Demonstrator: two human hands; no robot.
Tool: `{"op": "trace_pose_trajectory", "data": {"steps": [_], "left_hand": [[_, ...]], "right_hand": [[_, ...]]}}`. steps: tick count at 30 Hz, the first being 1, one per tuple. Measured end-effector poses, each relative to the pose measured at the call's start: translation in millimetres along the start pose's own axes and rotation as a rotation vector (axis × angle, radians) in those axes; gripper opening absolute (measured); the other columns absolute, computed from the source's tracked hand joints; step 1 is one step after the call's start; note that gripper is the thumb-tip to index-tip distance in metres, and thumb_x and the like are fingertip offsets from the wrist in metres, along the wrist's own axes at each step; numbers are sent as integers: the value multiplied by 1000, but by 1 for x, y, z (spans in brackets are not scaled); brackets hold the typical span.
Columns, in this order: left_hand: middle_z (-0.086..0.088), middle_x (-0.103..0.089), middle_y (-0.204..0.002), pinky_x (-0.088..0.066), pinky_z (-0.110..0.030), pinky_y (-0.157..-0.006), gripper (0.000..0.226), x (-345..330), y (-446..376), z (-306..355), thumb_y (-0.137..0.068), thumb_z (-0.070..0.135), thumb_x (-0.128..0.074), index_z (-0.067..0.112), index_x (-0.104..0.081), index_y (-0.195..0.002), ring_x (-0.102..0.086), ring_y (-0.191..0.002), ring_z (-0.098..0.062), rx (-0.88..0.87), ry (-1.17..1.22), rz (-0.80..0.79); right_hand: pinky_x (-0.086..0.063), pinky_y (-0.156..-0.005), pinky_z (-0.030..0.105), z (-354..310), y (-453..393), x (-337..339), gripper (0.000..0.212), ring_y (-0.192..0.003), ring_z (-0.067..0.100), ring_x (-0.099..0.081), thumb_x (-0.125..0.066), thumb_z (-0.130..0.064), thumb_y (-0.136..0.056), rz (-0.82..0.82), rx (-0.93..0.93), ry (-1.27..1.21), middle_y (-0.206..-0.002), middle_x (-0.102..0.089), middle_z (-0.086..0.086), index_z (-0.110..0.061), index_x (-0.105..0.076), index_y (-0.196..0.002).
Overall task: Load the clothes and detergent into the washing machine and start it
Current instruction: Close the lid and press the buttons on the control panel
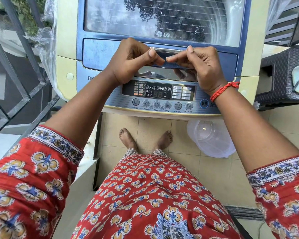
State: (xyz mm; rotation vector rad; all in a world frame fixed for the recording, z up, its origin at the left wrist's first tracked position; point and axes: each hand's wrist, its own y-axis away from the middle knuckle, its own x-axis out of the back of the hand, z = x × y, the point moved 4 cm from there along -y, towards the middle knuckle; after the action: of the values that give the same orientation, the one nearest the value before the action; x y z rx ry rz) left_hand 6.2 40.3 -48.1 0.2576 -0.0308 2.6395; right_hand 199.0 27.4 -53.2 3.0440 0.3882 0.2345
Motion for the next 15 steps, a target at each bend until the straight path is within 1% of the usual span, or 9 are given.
{"op": "trace_pose_trajectory", "data": {"steps": [5,9,13,15], "left_hand": [[-20,-70,-104,-56,-49,-86,72,0,0,1,-83,70,-51,3,-71,-100,-71,-91,-30,-2,-9,4],[-21,-70,-104,-56,-50,-86,72,0,0,1,-83,69,-52,2,-71,-100,-71,-92,-31,5,-10,1],[-22,-70,-105,-56,-51,-87,74,0,1,1,-81,71,-52,1,-70,-101,-71,-93,-32,18,0,1],[-22,-69,-105,-55,-51,-88,73,-1,1,1,-81,70,-53,2,-70,-101,-71,-93,-32,22,7,-3]], "right_hand": [[-44,-50,58,-1,-1,0,41,-55,48,-57,-43,-31,-103,-6,-4,-5,-68,-61,36,-12,-79,-96],[-43,-47,54,-2,0,-1,41,-52,45,-56,-43,-30,-103,-15,6,-13,-66,-60,35,-10,-78,-96],[-42,-47,55,-1,0,-1,41,-52,46,-57,-43,-31,-103,-16,14,-2,-67,-61,35,-15,-79,-95],[-42,-47,55,-1,0,-1,41,-52,46,-57,-43,-31,-103,-18,20,-2,-68,-61,36,-14,-79,-95]]}}
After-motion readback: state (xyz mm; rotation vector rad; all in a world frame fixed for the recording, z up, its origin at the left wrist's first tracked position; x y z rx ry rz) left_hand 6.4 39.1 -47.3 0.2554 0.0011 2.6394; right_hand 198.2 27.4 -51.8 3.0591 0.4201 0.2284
